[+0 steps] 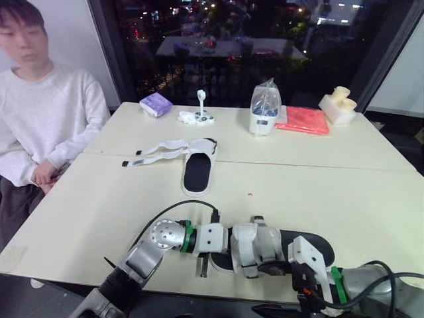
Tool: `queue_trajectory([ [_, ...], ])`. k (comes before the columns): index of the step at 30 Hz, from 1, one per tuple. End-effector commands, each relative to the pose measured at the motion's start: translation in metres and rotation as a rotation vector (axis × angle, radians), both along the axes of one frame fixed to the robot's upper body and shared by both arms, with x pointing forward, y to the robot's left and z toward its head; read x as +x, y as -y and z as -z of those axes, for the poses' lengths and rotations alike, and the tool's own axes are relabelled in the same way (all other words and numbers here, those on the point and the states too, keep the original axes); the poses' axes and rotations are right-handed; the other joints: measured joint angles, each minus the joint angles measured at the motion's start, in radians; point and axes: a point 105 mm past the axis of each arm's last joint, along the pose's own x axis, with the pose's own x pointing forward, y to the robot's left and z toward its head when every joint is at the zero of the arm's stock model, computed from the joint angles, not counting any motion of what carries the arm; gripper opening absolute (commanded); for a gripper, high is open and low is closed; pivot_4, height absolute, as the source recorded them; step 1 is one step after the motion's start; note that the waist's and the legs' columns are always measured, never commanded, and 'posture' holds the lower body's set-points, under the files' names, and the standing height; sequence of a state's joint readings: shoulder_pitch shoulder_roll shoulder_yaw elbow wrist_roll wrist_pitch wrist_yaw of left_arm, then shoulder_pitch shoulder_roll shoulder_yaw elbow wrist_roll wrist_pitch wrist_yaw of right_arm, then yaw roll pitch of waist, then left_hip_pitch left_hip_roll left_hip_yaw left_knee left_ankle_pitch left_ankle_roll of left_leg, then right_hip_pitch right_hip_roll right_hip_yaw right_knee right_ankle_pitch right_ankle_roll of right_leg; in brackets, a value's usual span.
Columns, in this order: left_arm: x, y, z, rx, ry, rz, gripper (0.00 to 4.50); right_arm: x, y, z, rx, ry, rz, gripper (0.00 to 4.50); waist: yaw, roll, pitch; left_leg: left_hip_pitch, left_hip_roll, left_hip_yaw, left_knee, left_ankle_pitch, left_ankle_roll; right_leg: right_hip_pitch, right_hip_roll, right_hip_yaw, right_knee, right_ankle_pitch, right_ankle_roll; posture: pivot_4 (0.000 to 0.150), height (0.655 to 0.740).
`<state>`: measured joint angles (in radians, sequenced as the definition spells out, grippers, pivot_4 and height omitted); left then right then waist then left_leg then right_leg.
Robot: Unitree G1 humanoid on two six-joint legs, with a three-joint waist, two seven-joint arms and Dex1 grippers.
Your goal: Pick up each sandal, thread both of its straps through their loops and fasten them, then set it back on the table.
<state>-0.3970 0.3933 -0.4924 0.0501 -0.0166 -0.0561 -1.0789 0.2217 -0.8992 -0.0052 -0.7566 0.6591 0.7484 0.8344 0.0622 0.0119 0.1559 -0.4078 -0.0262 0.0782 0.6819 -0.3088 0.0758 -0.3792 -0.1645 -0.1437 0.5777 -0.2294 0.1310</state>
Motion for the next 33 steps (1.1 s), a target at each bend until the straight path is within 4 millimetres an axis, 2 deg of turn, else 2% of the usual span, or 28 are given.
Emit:
queue_trajectory([
  [1,-0.009,-0.011,0.041,0.134,-0.123,-0.028,0.0,0.001,-0.008,-0.002,0.036,0.013,-0.031,4.47,0.0,0.0,-0.001,0.0,0.0,0.0,0.0,0.0,0.0,0.0,0.0,0.0,0.0,0.0,0.0,0.15,0.74],
  [6,-0.01,-0.012,0.04,0.134,-0.126,-0.03,0.0,0.001,-0.011,0.002,0.036,-0.008,-0.083,4.47,-0.008,-0.001,-0.004,0.001,0.001,0.0,0.0,0.0,0.0,0.0,0.001,0.0,0.0,0.0,0.0,0.15,0.74],
  [17,-0.012,-0.012,0.035,0.129,-0.127,-0.042,0.0,-0.005,-0.013,-0.005,0.03,-0.046,-0.163,4.47,-0.018,0.002,-0.003,-0.001,0.001,0.0,0.0,0.0,-0.001,-0.001,0.0,-0.001,0.0,0.0,0.0,0.15,0.74],
  [28,-0.012,-0.01,0.031,0.126,-0.132,-0.043,0.0,0.014,-0.016,-0.001,0.038,-0.049,-0.087,4.47,-0.021,0.001,-0.003,-0.001,0.001,0.0,0.0,0.0,0.0,-0.001,0.0,-0.002,0.0,0.0,0.0,0.15,0.74],
  [31,-0.012,-0.01,0.031,0.125,-0.135,-0.045,0.0,0.016,-0.018,0.0,0.039,-0.062,-0.087,3.58,-0.021,0.001,-0.003,-0.001,0.001,0.0,0.0,0.0,0.0,-0.001,0.0,-0.002,0.0,0.0,0.0,0.15,0.74],
  [33,-0.013,-0.01,0.031,0.124,-0.138,-0.047,0.0,0.016,-0.019,0.001,0.04,-0.069,-0.085,2.54,-0.02,0.001,-0.003,-0.001,0.001,0.0,0.0,0.0,0.0,-0.001,0.0,-0.001,0.0,0.0,0.0,0.15,0.74],
])
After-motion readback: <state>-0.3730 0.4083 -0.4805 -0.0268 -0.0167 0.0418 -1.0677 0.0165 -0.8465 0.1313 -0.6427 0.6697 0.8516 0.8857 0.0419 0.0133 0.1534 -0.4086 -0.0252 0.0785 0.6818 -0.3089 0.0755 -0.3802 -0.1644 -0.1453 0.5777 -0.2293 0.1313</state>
